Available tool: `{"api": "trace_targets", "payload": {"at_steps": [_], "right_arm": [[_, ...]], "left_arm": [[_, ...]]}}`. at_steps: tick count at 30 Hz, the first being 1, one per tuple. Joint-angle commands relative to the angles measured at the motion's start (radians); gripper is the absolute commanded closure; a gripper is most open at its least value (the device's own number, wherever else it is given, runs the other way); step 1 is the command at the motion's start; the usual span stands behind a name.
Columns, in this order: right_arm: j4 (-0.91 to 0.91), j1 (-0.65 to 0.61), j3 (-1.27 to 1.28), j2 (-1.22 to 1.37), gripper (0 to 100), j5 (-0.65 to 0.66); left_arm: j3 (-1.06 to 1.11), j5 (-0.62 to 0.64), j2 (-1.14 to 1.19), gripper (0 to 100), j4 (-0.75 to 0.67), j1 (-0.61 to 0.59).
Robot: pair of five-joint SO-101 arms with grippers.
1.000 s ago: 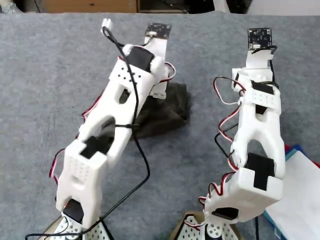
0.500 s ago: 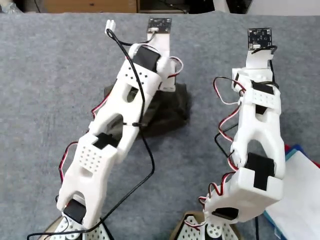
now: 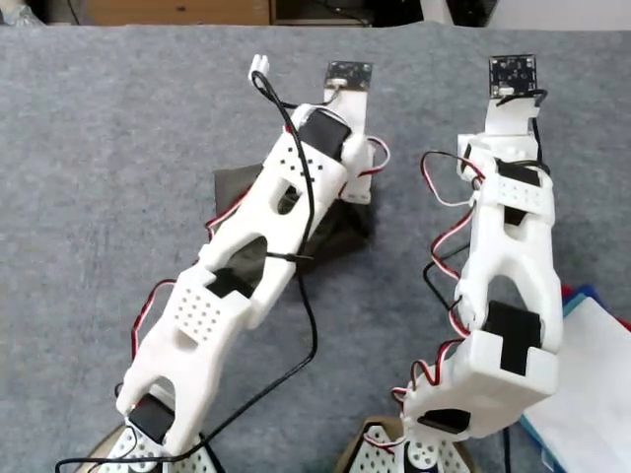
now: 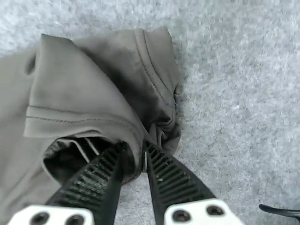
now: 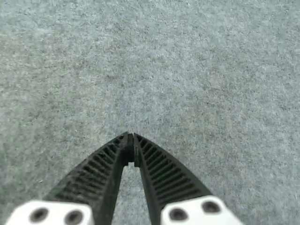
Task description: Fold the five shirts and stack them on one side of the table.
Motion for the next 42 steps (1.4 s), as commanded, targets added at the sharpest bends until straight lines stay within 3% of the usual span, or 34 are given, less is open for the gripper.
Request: {"api": "trace_targets", "payload": {"at_steps": [1,6,12,17,21,25,30,34,38,42], "right_arm": [[-0.02,0.016,-0.077,-0.004,99.1,0.003],[-0.02,0.016,-0.077,-0.004,99.0,0.003],[-0.018,0.016,-0.077,-0.004,99.0,0.003],[-0.018,0.016,-0.077,-0.004,99.0,0.003],[-0.017,0.015,-0.077,-0.004,99.0,0.003],[-0.015,0.01,-0.076,-0.004,99.0,0.008],[-0.009,-0.022,-0.073,-0.002,99.0,0.04],[0.166,-0.128,-0.145,-0.021,99.1,0.172],[0.446,-0.283,-0.292,-0.061,99.2,0.269],[0.638,-0.453,-0.433,-0.07,99.2,0.284]], "left_arm": [[-0.046,0.008,-0.015,98,-0.014,0.02],[-0.04,0.003,-0.013,97,-0.055,0.023],[-0.037,0.029,-0.013,84,-0.049,0.017],[-0.041,0.086,-0.022,80,-0.048,-0.052],[-0.115,0.086,-0.025,84,-0.014,-0.201],[-0.169,0.086,-0.012,95,0.034,-0.353],[-0.097,0.086,0.024,98,0.032,-0.388],[-0.051,0.117,0.104,98,0.032,-0.384],[-0.051,0.12,0.156,98,0.061,-0.483],[-0.066,0.11,0.156,98,0.063,-0.578]]}}
